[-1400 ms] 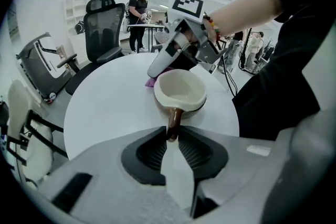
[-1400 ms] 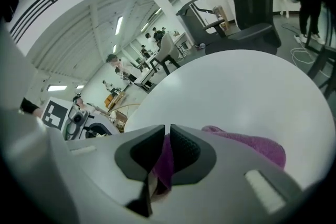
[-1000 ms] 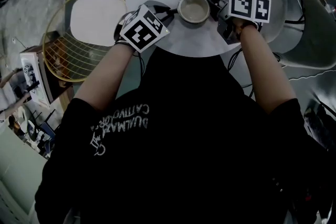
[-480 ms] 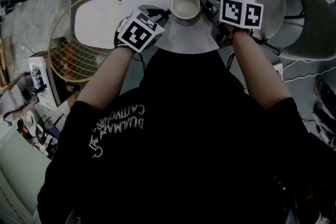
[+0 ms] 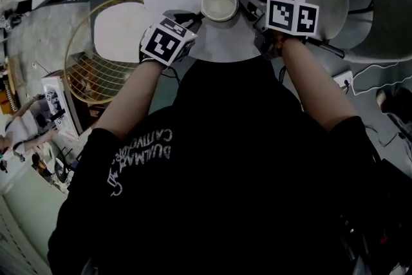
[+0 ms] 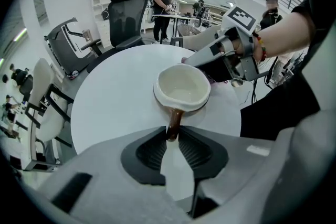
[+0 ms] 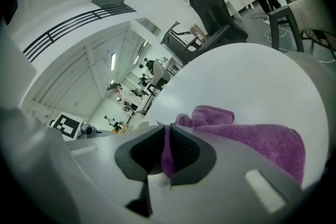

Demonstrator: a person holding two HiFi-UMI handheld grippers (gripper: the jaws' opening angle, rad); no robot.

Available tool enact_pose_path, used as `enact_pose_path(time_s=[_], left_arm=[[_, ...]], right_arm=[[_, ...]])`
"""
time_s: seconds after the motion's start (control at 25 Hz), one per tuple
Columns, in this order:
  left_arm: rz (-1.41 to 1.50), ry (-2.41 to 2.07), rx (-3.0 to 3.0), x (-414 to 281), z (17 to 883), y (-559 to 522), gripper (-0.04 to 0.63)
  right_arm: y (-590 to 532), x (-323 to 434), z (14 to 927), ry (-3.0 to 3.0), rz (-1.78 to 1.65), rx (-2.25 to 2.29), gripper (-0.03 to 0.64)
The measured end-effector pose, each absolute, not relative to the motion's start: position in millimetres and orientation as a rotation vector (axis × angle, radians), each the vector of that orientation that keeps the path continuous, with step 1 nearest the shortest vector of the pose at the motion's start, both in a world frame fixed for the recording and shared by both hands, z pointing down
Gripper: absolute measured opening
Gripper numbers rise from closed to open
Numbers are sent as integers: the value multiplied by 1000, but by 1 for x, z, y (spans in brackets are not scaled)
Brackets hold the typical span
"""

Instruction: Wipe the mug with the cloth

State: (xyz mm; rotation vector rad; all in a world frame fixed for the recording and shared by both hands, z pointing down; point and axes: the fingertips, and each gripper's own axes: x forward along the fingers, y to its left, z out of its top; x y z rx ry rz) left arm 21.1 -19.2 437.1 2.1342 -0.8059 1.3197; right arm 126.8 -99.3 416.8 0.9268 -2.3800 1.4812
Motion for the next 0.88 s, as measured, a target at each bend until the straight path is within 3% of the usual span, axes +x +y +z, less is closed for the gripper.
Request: enact_pose_path(time_s=[0.88], left_arm=[[1275, -882, 2045, 28, 439, -9, 72]], right_arm=[[-75, 133, 418, -2440, 1530, 774, 31]])
